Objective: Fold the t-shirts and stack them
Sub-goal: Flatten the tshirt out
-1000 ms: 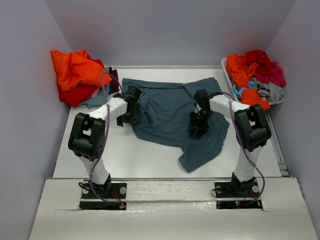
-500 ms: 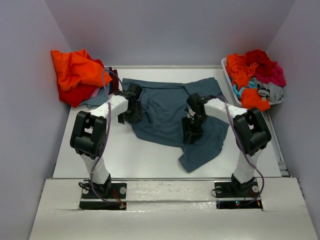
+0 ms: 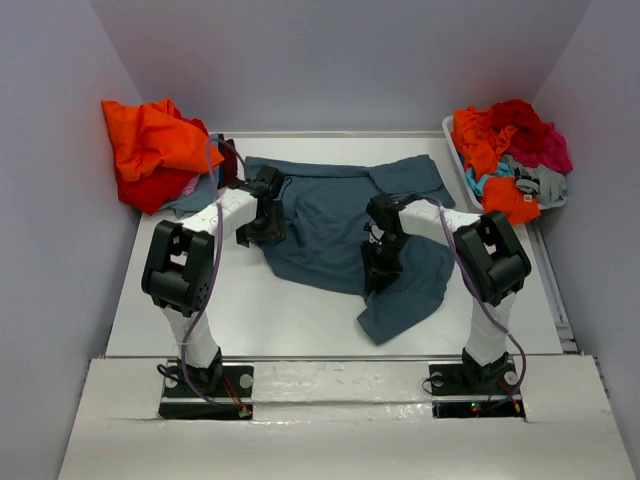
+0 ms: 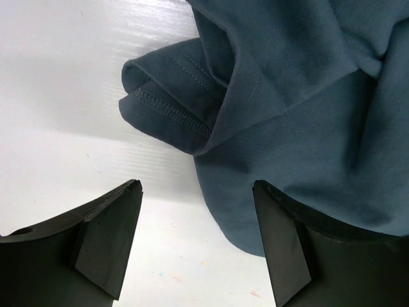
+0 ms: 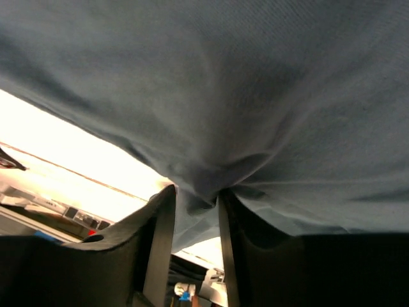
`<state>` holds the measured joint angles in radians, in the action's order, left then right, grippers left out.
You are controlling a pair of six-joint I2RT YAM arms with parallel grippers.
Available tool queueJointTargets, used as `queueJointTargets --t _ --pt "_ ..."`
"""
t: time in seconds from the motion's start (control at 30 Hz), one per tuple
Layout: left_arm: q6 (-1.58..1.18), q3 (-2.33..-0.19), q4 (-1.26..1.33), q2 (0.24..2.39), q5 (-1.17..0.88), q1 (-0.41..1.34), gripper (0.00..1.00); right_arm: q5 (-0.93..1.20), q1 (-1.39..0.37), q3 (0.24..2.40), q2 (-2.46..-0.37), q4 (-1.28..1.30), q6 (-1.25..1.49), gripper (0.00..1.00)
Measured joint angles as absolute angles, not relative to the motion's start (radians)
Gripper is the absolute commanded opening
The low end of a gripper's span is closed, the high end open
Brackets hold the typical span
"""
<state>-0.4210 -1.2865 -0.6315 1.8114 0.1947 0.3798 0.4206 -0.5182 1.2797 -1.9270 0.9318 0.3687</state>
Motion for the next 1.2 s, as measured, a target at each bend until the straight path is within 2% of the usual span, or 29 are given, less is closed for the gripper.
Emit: queueJointTargets --t 0.17,0.4,0.83,1.07,1.2 --pt "-0.416 -1.322 -0.639 1.811 0.195 0.38 0.82 0.428 -0.519 1.267 -1.944 0.918 0.376 0.18" --pt "-0.409 -1.338 -0.644 1.813 0.196 0.38 0.82 0.434 -0.519 1.221 -1.942 0.896 0.406 0.07" --pt "-0.413 -1.268 -0.641 1.817 0.182 0.38 0.81 0.371 -0.468 1.097 -1.825 0.863 0.494 0.07" --pt "-0.443 -1.123 -0.626 1.755 0.127 0.38 0.72 0.357 -0.458 1.112 -1.827 0.867 0.492 0.07" --pt "-0.459 -1.1 -0.616 1.712 0.12 0.38 0.71 0.355 -0.458 1.119 -1.835 0.866 0.486 0.07"
